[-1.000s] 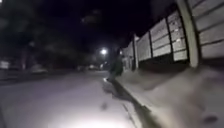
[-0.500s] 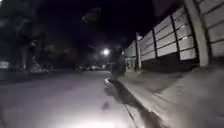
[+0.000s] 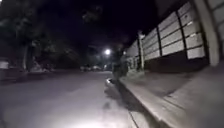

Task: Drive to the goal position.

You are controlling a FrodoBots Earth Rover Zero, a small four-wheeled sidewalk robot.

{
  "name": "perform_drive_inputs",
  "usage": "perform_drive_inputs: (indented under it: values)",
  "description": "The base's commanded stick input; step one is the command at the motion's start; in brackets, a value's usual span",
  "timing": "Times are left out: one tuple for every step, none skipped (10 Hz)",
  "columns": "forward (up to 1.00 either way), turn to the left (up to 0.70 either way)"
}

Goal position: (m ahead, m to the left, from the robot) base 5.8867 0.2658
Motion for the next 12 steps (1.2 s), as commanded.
perform_drive_inputs:
  values:
    - [0.50, 0.05]
    - [0.50, 0.05]
    - [0.50, 0.05]
    - [0.50, 0.05]
    - [0.50, 0.05]
    - [0.50, 0.05]
    - [0.50, 0.05]
    - [0.50, 0.05]
    - [0.50, 0.05]
    - [0.50, 0.05]
    - [0.50, 0.05]
    - [0.50, 0.05]
